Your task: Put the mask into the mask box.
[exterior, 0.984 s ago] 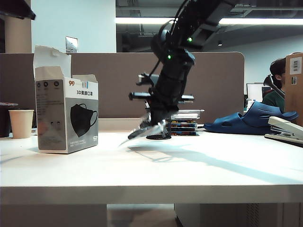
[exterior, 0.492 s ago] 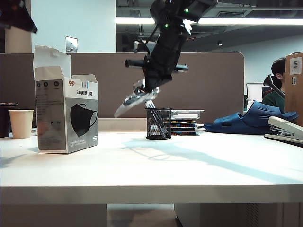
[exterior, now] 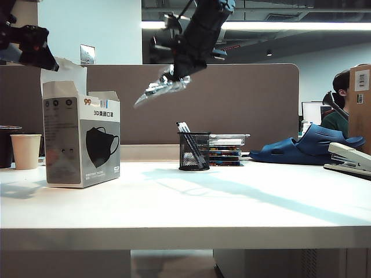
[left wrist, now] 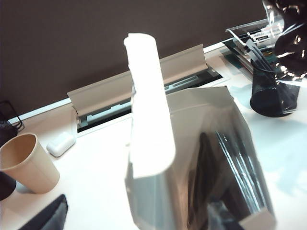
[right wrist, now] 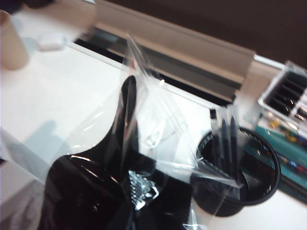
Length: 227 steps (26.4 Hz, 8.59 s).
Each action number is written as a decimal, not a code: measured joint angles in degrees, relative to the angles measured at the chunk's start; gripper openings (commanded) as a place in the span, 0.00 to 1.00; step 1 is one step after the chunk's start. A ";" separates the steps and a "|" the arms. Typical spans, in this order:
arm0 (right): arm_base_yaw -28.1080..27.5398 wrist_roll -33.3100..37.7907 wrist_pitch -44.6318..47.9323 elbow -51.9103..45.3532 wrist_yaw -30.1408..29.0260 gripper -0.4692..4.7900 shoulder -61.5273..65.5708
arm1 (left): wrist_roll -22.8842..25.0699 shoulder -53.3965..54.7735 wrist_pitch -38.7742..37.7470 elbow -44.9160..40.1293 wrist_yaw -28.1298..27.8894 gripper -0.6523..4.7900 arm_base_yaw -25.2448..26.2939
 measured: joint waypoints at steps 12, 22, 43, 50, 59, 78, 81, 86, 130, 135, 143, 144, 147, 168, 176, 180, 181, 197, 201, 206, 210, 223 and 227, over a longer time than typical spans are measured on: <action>0.61 -0.24 -0.35 1.29 -5.75 0.07 -2.03 | -0.24 5.99 8.09 0.00 -0.20 0.64 0.00; 3.21 -0.61 3.89 1.18 -12.61 0.07 -2.03 | -0.42 6.73 11.98 0.02 -0.20 0.43 0.00; 5.40 -1.33 26.56 0.90 -20.48 0.07 5.57 | -0.44 6.82 13.33 0.02 3.56 0.11 0.02; 5.35 -1.36 35.82 0.92 -23.15 0.07 8.70 | -0.44 6.82 13.35 0.02 6.14 0.11 0.11; 5.38 -1.38 39.85 0.92 -24.41 0.07 12.52 | -3.78 6.82 13.27 0.02 8.87 0.11 1.92; 6.45 -1.79 49.79 0.94 -27.34 0.07 15.21 | -4.33 6.82 11.58 0.02 23.87 0.11 4.07; 6.47 -2.67 49.51 0.94 -27.28 0.07 15.17 | -4.37 6.82 11.28 0.02 26.49 0.11 4.76; 6.40 -6.10 46.97 0.96 -27.08 0.07 15.12 | -6.19 6.82 11.19 0.02 28.04 0.11 5.68; 7.50 -6.67 50.95 1.09 -30.47 0.09 15.10 | -11.61 6.82 11.21 0.02 28.87 0.11 6.60; 7.50 -6.67 49.70 0.94 -30.99 0.09 14.23 | -11.63 6.82 11.19 0.02 28.85 0.11 6.95; 6.93 -6.69 46.73 0.96 -31.21 0.09 9.94 | -11.61 6.82 11.19 0.02 28.87 0.11 6.95; 6.82 -6.69 45.35 0.94 -31.21 0.09 9.55 | -11.61 6.82 11.21 0.02 28.87 0.11 6.95; 6.54 -6.91 42.66 0.92 -31.17 0.09 8.87 | -11.61 6.82 11.21 0.02 28.87 0.11 7.04; 4.52 -6.86 26.60 1.36 -22.60 0.08 3.28 | -11.61 6.82 10.60 0.02 36.20 0.11 7.17; 3.23 -6.58 26.60 1.31 -22.05 0.09 3.26 | -11.61 6.64 8.00 0.20 39.28 0.11 7.17; 3.63 -3.67 23.71 1.33 -29.49 0.09 3.26 | -11.61 6.64 7.63 0.22 40.57 0.11 7.17; 3.89 -3.58 22.36 1.33 -30.14 0.09 3.26 | -11.61 6.64 7.63 0.22 40.61 0.11 7.17; 5.31 -3.63 11.56 1.55 -36.02 0.08 0.09 | -11.63 6.67 8.50 0.33 28.46 0.11 7.17; 5.38 -3.74 6.82 1.60 -35.93 0.08 -0.15 | -11.63 6.71 9.90 0.28 28.33 0.11 7.13; 5.75 -6.43 1.81 1.42 -35.54 0.08 1.09 | -12.02 6.73 10.80 0.24 30.69 0.11 7.13; 5.77 -6.56 4.42 1.49 -33.53 0.09 0.28 | -12.02 6.73 10.88 0.24 33.09 0.11 7.13; 5.55 -6.64 11.32 1.53 -27.04 0.09 -0.02 | -12.00 6.71 8.11 0.24 39.58 0.11 7.15; 5.60 -6.64 10.36 1.55 -27.19 0.09 -0.02 | -11.98 6.71 7.91 0.26 39.58 0.11 7.15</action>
